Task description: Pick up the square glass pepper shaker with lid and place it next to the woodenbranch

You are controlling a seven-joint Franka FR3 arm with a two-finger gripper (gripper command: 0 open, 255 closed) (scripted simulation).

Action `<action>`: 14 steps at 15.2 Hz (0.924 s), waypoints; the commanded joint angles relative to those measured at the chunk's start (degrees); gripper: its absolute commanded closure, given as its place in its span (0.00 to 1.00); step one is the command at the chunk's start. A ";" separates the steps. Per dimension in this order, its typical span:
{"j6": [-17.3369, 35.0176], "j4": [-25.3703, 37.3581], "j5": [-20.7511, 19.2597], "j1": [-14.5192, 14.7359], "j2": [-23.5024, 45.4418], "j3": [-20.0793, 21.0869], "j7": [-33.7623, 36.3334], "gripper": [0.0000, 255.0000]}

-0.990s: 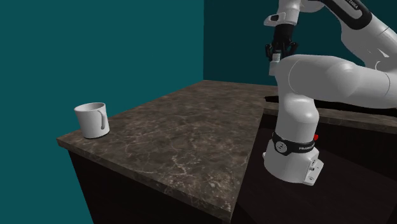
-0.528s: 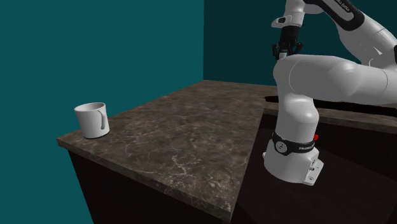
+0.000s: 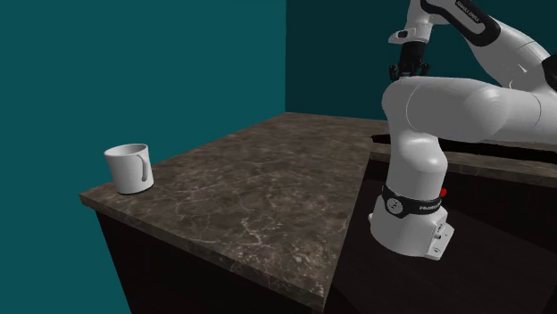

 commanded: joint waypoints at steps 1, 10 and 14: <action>0.45 -1.00 -1.23 -0.55 -1.20 -0.93 -0.54 1.00; 4.60 -6.23 -4.05 -4.90 -4.04 -6.40 -2.17 1.00; 7.48 -8.31 -4.83 -7.42 -4.04 -9.65 -3.22 1.00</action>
